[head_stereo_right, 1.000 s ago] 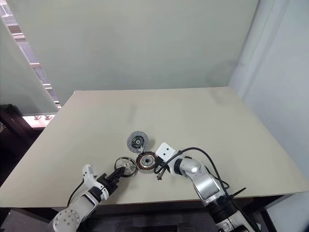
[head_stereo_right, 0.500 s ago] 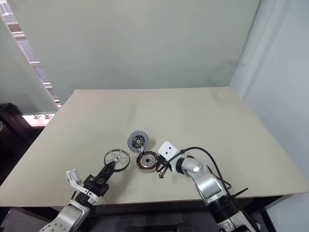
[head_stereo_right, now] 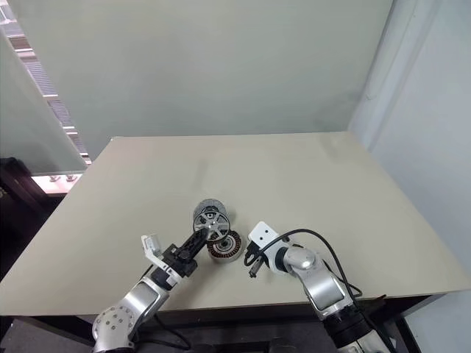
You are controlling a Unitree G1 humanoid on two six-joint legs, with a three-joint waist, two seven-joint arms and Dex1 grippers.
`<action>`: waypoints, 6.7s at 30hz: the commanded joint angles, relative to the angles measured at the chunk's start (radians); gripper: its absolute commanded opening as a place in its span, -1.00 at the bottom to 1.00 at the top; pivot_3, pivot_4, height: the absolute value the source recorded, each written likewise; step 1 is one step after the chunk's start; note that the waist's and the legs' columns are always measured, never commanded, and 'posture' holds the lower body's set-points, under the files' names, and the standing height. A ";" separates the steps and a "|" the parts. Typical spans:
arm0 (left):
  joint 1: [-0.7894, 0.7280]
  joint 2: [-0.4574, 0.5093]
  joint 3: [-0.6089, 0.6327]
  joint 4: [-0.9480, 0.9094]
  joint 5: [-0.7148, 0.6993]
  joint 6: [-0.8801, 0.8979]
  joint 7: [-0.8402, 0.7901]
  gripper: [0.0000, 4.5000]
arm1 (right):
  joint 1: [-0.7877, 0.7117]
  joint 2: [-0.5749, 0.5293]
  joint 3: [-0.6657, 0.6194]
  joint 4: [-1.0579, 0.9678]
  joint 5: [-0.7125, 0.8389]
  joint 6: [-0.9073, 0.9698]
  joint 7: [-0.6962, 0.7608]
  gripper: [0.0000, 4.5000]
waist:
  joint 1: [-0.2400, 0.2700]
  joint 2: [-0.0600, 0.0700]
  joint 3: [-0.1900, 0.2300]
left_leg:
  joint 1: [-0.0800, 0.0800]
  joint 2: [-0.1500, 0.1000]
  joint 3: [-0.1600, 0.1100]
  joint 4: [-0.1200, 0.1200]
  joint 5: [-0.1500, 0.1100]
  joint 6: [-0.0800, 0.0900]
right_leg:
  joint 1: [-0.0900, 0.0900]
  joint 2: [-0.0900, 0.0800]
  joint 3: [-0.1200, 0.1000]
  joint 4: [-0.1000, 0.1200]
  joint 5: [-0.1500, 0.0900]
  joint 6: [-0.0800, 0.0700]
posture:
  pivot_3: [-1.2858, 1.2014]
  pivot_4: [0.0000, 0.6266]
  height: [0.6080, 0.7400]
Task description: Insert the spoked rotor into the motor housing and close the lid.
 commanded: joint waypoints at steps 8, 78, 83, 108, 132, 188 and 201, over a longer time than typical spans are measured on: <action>-0.071 -0.012 -0.035 0.109 0.074 0.008 -0.010 -0.86 | 0.025 -0.012 -0.033 -0.102 0.011 0.035 -0.029 -1.00 | 0.000 0.000 0.000 | -0.001 -0.001 0.000 0.000 0.000 0.000 | 0.000 0.000 0.000 0.000 0.000 0.000 | 0.03 -1.00 1.00; 0.162 0.349 -0.104 -0.355 0.354 0.026 -0.016 0.76 | -0.009 0.095 -0.082 -0.090 0.096 0.011 -0.077 -1.00 | 0.002 0.003 0.002 | -0.001 0.001 0.001 -0.002 -0.001 -0.002 | -0.003 -0.001 0.000 0.000 -0.001 -0.002 | 0.03 -1.00 1.00; 0.096 0.265 -0.130 -0.260 0.357 0.069 0.027 0.50 | -0.011 0.087 -0.071 -0.087 0.086 0.006 -0.084 -1.00 | 0.002 0.002 0.002 | -0.001 0.001 0.001 0.000 -0.001 -0.002 | -0.002 -0.001 0.000 0.000 0.000 0.000 | 0.03 -1.00 1.00; -0.027 0.218 -0.191 -0.199 0.456 0.086 0.016 -0.98 | 0.024 0.067 -0.078 -0.103 0.075 0.018 -0.121 -1.00 | 0.005 0.002 0.001 | -0.010 0.001 0.001 0.001 -0.001 -0.001 | -0.011 0.001 0.001 0.002 0.002 -0.002 | 0.03 -1.00 1.00; 0.074 0.284 -0.149 -0.283 0.503 -0.107 -0.078 -0.98 | 0.006 0.129 -0.098 -0.093 0.119 -0.014 -0.135 -1.00 | 0.005 0.002 0.001 | -0.010 0.002 0.002 0.002 0.000 -0.002 | -0.011 0.001 0.001 0.003 0.003 -0.003 | 0.03 -1.00 1.00; 0.110 0.282 -0.150 -0.230 0.679 -0.385 -0.096 -1.00 | -0.288 -0.182 0.276 -0.127 -0.160 0.060 0.296 0.98 | 0.000 0.002 -0.003 | -0.009 0.008 0.002 0.005 0.001 -0.004 | -0.011 0.010 0.003 0.004 0.006 -0.006 | 0.03 -1.00 1.00; 0.115 0.275 -0.170 -0.221 0.704 -0.392 -0.097 -1.00 | -0.434 -0.092 0.454 -0.034 -0.309 0.163 0.377 0.98 | 0.004 0.002 -0.003 | -0.009 0.008 0.000 0.005 0.002 -0.004 | -0.011 0.010 0.002 0.005 0.006 -0.007 | 0.03 -1.00 1.00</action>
